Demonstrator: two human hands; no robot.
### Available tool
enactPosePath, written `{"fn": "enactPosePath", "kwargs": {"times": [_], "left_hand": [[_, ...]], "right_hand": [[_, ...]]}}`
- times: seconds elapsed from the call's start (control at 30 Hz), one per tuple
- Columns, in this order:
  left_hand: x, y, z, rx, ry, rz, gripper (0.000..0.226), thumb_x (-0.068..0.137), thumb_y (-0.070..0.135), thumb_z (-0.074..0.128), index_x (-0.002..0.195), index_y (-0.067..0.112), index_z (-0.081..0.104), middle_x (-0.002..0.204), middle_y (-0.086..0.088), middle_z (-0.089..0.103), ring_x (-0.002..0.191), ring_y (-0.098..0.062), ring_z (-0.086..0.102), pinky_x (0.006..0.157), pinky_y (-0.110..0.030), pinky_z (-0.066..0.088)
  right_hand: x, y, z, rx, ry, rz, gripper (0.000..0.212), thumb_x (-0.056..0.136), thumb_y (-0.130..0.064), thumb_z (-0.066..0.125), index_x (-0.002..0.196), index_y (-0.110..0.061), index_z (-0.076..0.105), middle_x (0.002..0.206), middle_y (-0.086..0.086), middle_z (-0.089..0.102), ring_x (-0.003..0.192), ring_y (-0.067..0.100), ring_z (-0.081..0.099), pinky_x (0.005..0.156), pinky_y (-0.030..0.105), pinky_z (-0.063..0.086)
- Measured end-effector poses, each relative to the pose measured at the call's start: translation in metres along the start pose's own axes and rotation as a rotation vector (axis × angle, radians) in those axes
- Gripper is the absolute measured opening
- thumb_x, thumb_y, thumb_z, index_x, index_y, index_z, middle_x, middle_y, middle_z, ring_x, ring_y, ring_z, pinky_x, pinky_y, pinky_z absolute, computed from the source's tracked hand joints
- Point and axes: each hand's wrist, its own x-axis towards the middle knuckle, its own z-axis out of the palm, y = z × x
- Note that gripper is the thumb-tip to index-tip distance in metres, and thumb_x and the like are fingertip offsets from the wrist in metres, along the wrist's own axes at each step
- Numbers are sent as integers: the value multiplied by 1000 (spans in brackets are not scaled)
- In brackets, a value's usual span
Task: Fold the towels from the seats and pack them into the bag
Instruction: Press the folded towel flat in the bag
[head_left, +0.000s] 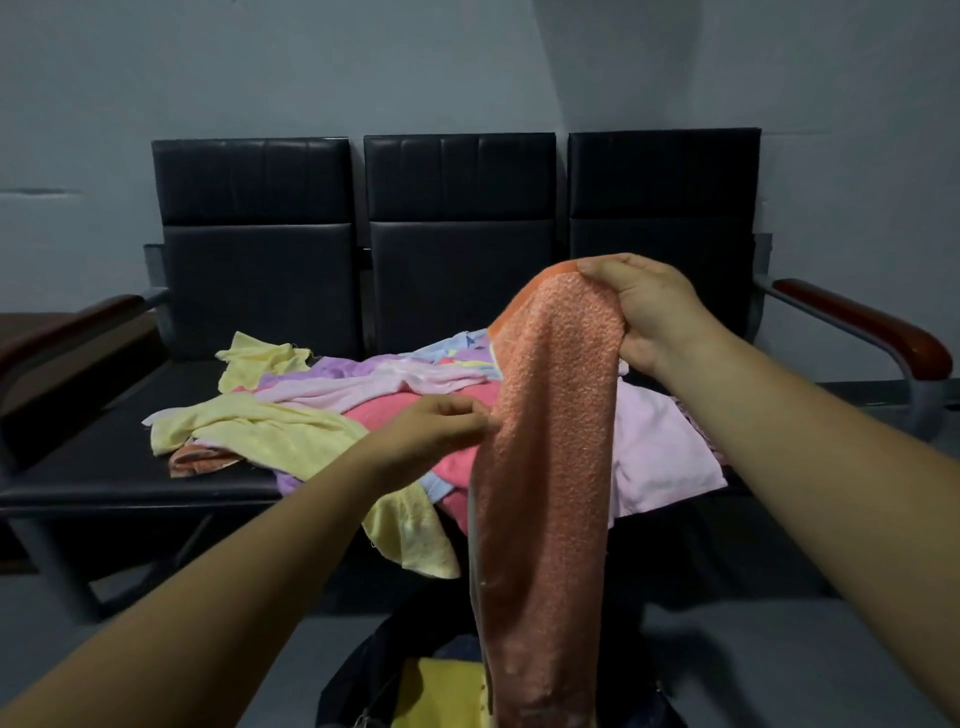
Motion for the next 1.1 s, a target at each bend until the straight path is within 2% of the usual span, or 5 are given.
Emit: {"fn": "enactPosePath", "kwargs": {"times": [0.17,0.33,0.77,0.93,1.1], "left_hand": [[8,-15,13,-396,-89,-118,14,88,15,67,98,8,63,94,-8,69,90,-22,66,82,-32,55],[12,-28,17,-132,-146,-326,24,93,10,65,115,0,67,108,-8,75,102,-18,71,82,-23,56],[35,-40,5,-846,280,-221,50,86,22,71,132,1,62,128,-18,66,116,-31,66,97,-43,55],[27,-49,-9,-750,333,-149,42,98,12,58,63,13,80,84,-11,74,79,-22,72,90,-40,56],[14,-50,-31,-551,269,-126,6,94,19,65,98,21,69,95,-8,78,93,-25,73,90,-42,57]], "right_hand": [[12,21,-5,24,-10,97,8,88,-8,73,95,-4,70,93,15,72,84,26,71,73,37,61],[19,30,-10,-27,-38,83,3,89,-6,72,92,-6,70,94,13,72,85,24,72,74,37,61],[10,134,-28,-36,-337,582,37,80,-54,66,90,-19,73,84,3,62,79,19,58,80,37,48],[-12,169,-24,21,-430,555,31,88,-13,68,114,4,68,109,18,71,100,26,68,94,35,56],[-9,172,4,89,-183,347,15,89,-2,68,103,3,71,96,18,74,86,27,71,76,32,61]]}}
